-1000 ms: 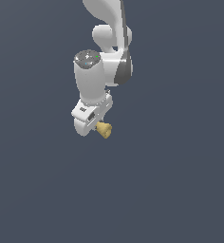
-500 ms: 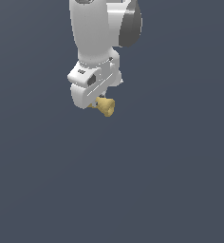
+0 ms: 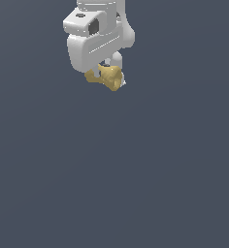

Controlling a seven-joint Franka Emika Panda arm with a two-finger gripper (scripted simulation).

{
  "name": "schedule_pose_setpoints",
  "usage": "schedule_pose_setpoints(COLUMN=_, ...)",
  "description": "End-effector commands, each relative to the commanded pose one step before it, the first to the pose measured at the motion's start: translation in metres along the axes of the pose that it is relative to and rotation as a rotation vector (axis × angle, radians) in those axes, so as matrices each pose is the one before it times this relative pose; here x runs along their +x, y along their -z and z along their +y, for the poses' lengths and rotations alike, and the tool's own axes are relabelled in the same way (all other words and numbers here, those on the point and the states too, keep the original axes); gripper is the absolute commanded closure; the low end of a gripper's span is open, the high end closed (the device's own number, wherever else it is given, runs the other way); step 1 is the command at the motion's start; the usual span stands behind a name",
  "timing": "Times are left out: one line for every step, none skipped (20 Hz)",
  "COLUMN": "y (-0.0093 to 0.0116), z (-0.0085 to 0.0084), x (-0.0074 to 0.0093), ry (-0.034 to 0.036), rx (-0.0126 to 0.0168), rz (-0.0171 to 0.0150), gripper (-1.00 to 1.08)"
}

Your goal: Pick up the object and move it to a goal position.

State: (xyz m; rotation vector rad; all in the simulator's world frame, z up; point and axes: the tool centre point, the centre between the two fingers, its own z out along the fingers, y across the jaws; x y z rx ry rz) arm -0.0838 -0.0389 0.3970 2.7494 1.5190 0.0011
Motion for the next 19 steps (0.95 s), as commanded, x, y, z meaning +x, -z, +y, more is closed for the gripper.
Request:
schedule_pose_setpoints(y=0.02549, z=-0.00690, x=-0.00111, ry=0.00004, rx=0.00089, rz=-0.00029, gripper=1.08)
schedule_pose_setpoints(y=0.00906, z=-0.00216, x=-0.00027, ry=0.00000, rx=0.00000, rz=0.00000, gripper=1.08)
schedule_pose_setpoints(y=0.00854, z=-0.00181, x=-0.00063, ry=-0.00066, rx=0.00000, rz=0.00022, gripper=1.08)
schedule_pose_setpoints(y=0.00792, z=-0.00180, x=-0.00020, ry=0.00000, rx=0.00000, rz=0.00000, gripper=1.08)
schedule_pose_setpoints(y=0.00737, z=-0.00163, x=-0.00017, ry=0.00000, rx=0.00000, rz=0.00000, gripper=1.08)
schedule_pose_setpoints(y=0.00682, z=-0.00148, x=-0.00014, ry=0.00000, rx=0.00000, rz=0.00000, gripper=1.08)
schedule_pose_setpoints(y=0.00628, z=-0.00133, x=-0.00011, ry=0.00000, rx=0.00000, rz=0.00000, gripper=1.08)
schedule_pose_setpoints(y=0.00574, z=-0.00119, x=-0.00009, ry=0.00000, rx=0.00000, rz=0.00000, gripper=1.08)
schedule_pose_setpoints(y=0.00520, z=-0.00096, x=-0.00023, ry=-0.00062, rx=-0.00013, rz=-0.00026, gripper=1.08)
schedule_pose_setpoints(y=0.00467, z=-0.00091, x=-0.00004, ry=0.00000, rx=0.00000, rz=0.00000, gripper=1.08)
schedule_pose_setpoints(y=0.00414, z=-0.00077, x=-0.00002, ry=0.00000, rx=0.00000, rz=0.00000, gripper=1.08)
schedule_pose_setpoints(y=0.00362, z=-0.00063, x=0.00001, ry=0.00000, rx=0.00000, rz=0.00000, gripper=1.08)
schedule_pose_setpoints(y=0.00310, z=-0.00050, x=0.00003, ry=0.00000, rx=0.00000, rz=0.00000, gripper=1.08)
schedule_pose_setpoints(y=0.00259, z=-0.00038, x=0.00005, ry=0.00000, rx=0.00000, rz=0.00000, gripper=1.08)
schedule_pose_setpoints(y=0.00209, z=-0.00014, x=-0.00020, ry=-0.00068, rx=-0.00007, rz=-0.00009, gripper=1.08)
schedule_pose_setpoints(y=0.00159, z=-0.00018, x=0.00006, ry=0.00000, rx=0.00000, rz=0.00000, gripper=1.08)
schedule_pose_setpoints(y=0.00111, z=-0.00011, x=0.00005, ry=0.00000, rx=0.00000, rz=0.00000, gripper=1.08)
schedule_pose_setpoints(y=0.00064, z=-0.00005, x=0.00003, ry=0.00000, rx=0.00000, rz=0.00000, gripper=1.08)
schedule_pose_setpoints(y=0.00021, z=-0.00002, x=0.00001, ry=0.00000, rx=0.00000, rz=0.00000, gripper=1.08)
